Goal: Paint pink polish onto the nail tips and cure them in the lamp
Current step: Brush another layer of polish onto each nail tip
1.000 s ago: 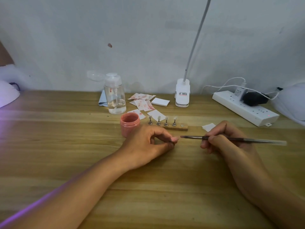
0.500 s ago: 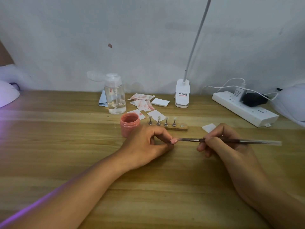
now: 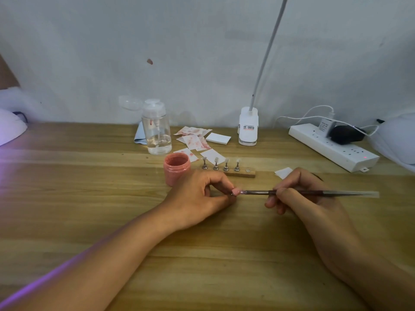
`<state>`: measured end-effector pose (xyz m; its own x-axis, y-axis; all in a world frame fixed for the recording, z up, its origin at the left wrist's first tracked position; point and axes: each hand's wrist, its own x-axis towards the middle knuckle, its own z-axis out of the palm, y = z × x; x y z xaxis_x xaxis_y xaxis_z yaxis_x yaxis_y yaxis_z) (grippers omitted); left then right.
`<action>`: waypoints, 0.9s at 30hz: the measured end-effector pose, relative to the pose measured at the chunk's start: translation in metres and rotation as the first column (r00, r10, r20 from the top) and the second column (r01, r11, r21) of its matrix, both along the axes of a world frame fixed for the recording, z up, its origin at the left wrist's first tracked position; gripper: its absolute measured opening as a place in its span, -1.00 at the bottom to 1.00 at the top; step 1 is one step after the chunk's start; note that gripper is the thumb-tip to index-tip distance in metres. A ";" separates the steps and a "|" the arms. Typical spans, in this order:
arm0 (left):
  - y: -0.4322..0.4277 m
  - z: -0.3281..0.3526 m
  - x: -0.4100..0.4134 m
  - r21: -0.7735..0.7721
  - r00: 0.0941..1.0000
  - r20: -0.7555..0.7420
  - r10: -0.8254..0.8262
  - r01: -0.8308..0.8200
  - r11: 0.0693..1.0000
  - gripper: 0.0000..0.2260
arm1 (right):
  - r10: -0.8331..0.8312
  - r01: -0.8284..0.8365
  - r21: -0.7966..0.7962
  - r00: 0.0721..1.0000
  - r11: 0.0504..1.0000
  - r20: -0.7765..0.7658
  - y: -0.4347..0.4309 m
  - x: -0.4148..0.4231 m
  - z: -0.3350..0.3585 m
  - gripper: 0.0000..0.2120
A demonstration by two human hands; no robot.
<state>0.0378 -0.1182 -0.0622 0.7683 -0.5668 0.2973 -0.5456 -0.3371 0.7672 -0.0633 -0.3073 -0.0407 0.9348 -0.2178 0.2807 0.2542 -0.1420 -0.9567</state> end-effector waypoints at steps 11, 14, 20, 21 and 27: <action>-0.001 0.001 -0.002 0.023 1.000 0.022 0.009 -0.009 1.000 -0.90 | -0.003 0.003 0.007 1.000 1.000 0.005 0.001 0.000 -0.001 -0.91; 0.000 0.001 -0.002 0.020 1.000 0.020 0.007 -0.007 1.000 -0.92 | -0.007 0.007 0.014 1.000 1.000 -0.003 0.001 0.000 -0.001 -0.91; 0.000 0.002 -0.003 0.016 1.000 0.018 0.003 -0.003 1.000 -0.94 | -0.031 0.031 0.041 0.999 0.999 0.008 -0.001 0.001 -0.002 -0.90; -0.001 0.002 -0.003 0.018 1.000 0.018 0.005 -0.005 1.000 -0.93 | -0.019 0.019 0.028 1.000 0.999 0.003 -0.001 0.001 -0.002 -0.90; 0.000 0.002 -0.002 0.026 1.000 0.013 0.005 -0.005 1.000 -0.87 | -0.032 0.032 0.017 1.000 0.999 0.001 -0.001 0.000 -0.001 -0.88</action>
